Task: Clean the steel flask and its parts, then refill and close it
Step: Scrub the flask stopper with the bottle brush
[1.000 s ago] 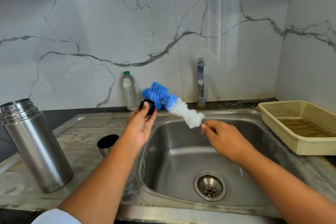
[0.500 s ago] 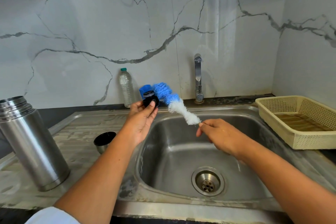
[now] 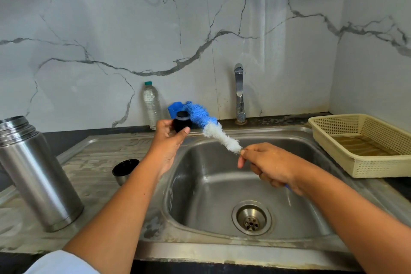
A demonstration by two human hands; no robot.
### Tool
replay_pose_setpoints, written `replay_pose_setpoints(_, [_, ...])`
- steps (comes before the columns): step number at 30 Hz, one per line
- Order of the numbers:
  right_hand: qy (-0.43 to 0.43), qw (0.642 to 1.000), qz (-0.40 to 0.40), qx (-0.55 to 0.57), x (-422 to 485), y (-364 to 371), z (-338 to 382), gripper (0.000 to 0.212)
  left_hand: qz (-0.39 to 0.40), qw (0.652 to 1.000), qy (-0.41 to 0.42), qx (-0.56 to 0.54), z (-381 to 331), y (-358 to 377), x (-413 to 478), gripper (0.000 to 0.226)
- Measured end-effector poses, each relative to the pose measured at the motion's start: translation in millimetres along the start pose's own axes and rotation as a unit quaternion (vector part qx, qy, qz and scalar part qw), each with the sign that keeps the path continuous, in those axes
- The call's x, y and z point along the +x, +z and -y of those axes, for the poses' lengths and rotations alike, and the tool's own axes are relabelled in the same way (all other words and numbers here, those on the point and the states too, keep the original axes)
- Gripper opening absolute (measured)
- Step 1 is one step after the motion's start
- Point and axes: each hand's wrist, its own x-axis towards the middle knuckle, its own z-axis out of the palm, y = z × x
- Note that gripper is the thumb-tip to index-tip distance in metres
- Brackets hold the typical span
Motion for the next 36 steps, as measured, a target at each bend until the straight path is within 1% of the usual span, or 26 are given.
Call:
replay_pose_setpoints(2, [0.003, 1.000, 0.001, 0.002, 1.0, 2.7, 0.7, 0.036, 0.021, 0.999, -0.006, 0.023, 3.5, 1.7, -3.4, 0.036])
replay_pose_setpoints(5, [0.008, 0.999, 0.013, 0.028, 0.3, 1.1, -1.4, 0.034, -0.021, 1.000, 0.012, -0.019, -1.7, -0.8, -0.2, 0.037])
replay_pose_setpoints(6, [0.006, 0.999, 0.019, 0.031, 0.3, -0.2, -1.3, 0.034, -0.029, 0.999, 0.023, -0.015, -3.6, -3.0, 1.5, 0.037])
replay_pose_setpoints(7, [0.004, 0.999, 0.022, 0.029, 0.2, -0.9, -1.5, 0.034, -0.022, 0.999, 0.026, 0.004, -4.6, -4.3, 1.8, 0.037])
replay_pose_setpoints(10, [0.006, 1.000, 0.017, 0.002, 1.2, -0.7, -2.0, 0.035, 0.041, 0.996, 0.006, 0.083, 0.7, -1.2, -4.3, 0.033])
replay_pose_setpoints(11, [0.010, 1.000, 0.018, -0.001, 1.6, -1.0, -2.9, 0.034, 0.041, 0.995, 0.005, 0.089, 1.1, -0.7, -4.9, 0.033])
replay_pose_setpoints(14, [0.011, 1.000, 0.025, 0.012, 1.7, -4.9, -4.4, 0.034, -0.009, 0.998, 0.034, 0.049, -7.0, -4.9, -1.7, 0.036])
replay_pose_setpoints(15, [0.007, 1.000, 0.025, 0.012, 2.0, -5.1, -3.9, 0.034, -0.003, 0.998, 0.038, 0.049, -9.6, -5.5, -1.2, 0.036])
replay_pose_setpoints(17, [-0.002, 1.000, 0.020, 0.000, 2.2, -1.9, -1.5, 0.034, 0.042, 0.996, 0.034, 0.076, -8.0, -2.3, -4.3, 0.034])
replay_pose_setpoints(19, [-0.006, 1.000, 0.019, -0.010, 2.2, 2.5, -1.3, 0.034, 0.065, 0.993, 0.023, 0.098, -2.5, 1.4, -7.8, 0.031])
replay_pose_setpoints(21, [-0.002, 1.000, 0.017, -0.005, 0.7, -1.1, -3.9, 0.034, 0.065, 0.995, 0.008, 0.076, -0.7, 0.3, -6.7, 0.032])
replay_pose_setpoints(25, [0.005, 0.999, 0.034, 0.025, -0.8, -12.0, -5.6, 0.033, 0.027, 0.999, -0.003, -0.038, -5.3, -4.3, -2.8, 0.042])
replay_pose_setpoints(26, [0.007, 0.999, 0.041, 0.030, -0.4, -9.6, -4.6, 0.033, 0.028, 0.998, -0.006, -0.047, -5.8, -2.1, -4.0, 0.042])
replay_pose_setpoints(28, [0.012, 0.998, 0.045, 0.034, 1.7, -2.8, -4.1, 0.032, 0.062, 0.997, -0.018, -0.033, -5.8, 4.0, -8.7, 0.035])
replay_pose_setpoints(30, [0.014, 0.999, 0.035, 0.030, 2.7, -3.3, -7.2, 0.032, 0.098, 0.995, -0.032, -0.017, -5.4, 7.6, -11.8, 0.031])
replay_pose_setpoints(32, [0.013, 1.000, 0.016, 0.014, 3.4, -9.9, -12.7, 0.033, 0.109, 0.993, -0.045, -0.030, -5.2, 7.2, -13.0, 0.029])
replay_pose_setpoints(36, [0.000, 0.998, -0.050, -0.027, 7.0, -13.7, -17.6, 0.035, 0.074, 0.986, -0.076, -0.127, -7.0, 5.3, -9.5, 0.023])
